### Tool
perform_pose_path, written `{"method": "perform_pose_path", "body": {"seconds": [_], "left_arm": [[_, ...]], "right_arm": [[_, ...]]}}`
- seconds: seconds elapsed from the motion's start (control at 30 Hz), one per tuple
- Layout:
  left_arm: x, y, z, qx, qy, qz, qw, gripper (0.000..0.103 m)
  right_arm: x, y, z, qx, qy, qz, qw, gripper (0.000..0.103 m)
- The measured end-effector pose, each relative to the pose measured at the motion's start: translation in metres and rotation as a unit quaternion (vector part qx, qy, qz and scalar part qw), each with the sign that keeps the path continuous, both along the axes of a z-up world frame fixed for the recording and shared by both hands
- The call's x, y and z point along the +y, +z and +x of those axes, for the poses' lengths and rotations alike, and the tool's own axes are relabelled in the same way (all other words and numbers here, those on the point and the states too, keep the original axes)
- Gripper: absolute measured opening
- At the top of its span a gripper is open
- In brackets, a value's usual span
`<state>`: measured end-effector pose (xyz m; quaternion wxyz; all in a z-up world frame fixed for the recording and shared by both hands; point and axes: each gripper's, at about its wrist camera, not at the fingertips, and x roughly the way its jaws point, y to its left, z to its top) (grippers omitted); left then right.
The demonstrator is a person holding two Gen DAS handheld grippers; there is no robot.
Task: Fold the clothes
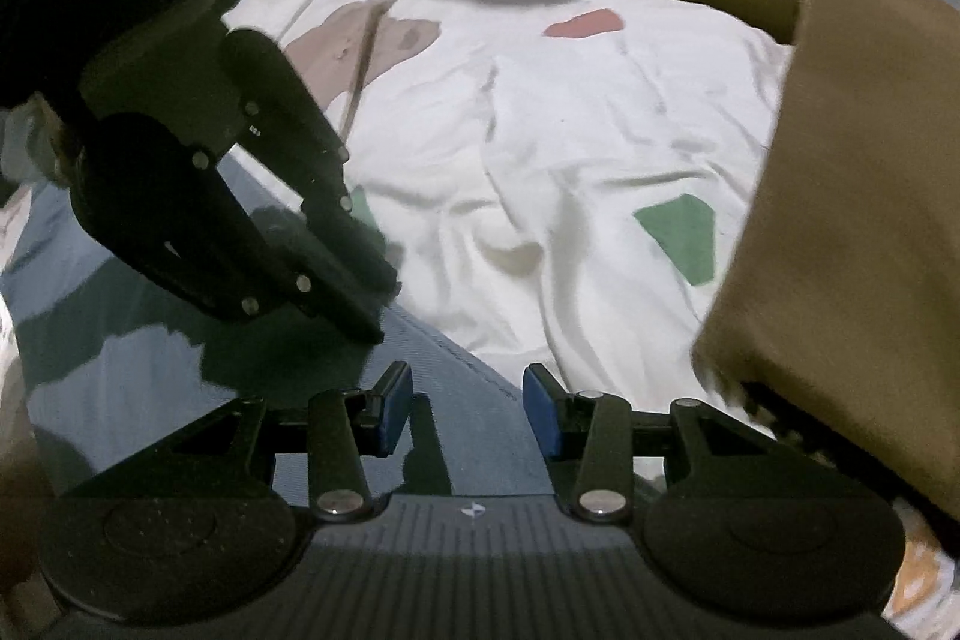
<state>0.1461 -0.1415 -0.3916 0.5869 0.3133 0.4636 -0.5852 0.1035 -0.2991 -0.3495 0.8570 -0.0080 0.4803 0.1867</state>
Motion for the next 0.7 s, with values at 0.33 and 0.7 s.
{"method": "perform_pose_path", "body": {"seconds": [0.33, 0.7], "left_arm": [[0.005, 0.007, 0.000, -0.020, -0.023, -0.011, 0.9995, 0.001], [0.022, 0.031, -0.002, -0.019, -0.022, -0.047, 0.9985, 0.000]], "right_arm": [[0.014, -0.002, 0.007, 0.004, 0.054, -0.023, 0.998, 0.048], [0.024, 0.001, 0.021, -0.007, 0.095, -0.016, 0.995, 0.048]]}}
